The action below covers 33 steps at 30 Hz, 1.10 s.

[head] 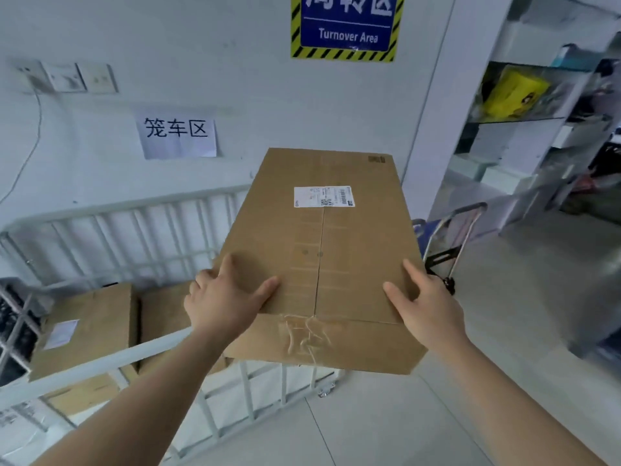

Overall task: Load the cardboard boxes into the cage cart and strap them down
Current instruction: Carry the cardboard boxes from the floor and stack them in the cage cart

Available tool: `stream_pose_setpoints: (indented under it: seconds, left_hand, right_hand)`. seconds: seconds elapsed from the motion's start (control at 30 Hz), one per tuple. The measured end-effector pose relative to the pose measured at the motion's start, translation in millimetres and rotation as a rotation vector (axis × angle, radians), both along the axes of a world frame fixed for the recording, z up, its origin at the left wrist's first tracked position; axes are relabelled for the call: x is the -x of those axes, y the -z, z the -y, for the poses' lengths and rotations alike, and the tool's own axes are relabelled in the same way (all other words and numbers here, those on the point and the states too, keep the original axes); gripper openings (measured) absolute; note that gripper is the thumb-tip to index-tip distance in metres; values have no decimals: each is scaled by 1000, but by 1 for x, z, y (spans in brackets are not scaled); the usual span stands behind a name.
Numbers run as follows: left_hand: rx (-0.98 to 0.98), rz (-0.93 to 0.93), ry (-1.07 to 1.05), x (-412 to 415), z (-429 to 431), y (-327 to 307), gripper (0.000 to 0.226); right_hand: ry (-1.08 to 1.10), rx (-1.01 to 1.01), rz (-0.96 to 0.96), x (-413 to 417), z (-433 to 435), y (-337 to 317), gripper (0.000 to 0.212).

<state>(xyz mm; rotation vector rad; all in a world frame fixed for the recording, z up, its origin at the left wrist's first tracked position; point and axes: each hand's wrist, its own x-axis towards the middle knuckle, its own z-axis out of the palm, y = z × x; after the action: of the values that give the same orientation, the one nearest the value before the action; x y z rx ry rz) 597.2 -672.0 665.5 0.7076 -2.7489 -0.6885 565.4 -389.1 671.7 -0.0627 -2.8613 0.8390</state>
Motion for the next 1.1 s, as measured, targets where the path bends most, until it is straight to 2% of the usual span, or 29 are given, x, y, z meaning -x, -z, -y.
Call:
stream_pose_setpoints:
  seconds: [0.27, 0.53, 0.73, 0.93, 1.1]
  left_hand:
    - [27, 36, -156, 46, 131, -11, 93]
    - [16, 103, -360, 82, 222, 11, 91]
    - [-21, 162, -500, 118, 264, 40, 88]
    - [-77, 253, -611, 146, 300, 83, 90]
    - [-108, 366, -664, 163, 335, 123, 92]
  right_hand:
    - [-179, 0, 27, 91, 138, -6, 66]
    - [-392, 9, 78, 183, 247, 14, 66]
    - [-529, -30, 138, 259, 311, 47, 68]
    - [-642, -69, 232, 315, 369, 90, 79]
    - [-671, -75, 334, 342, 418, 138, 65]
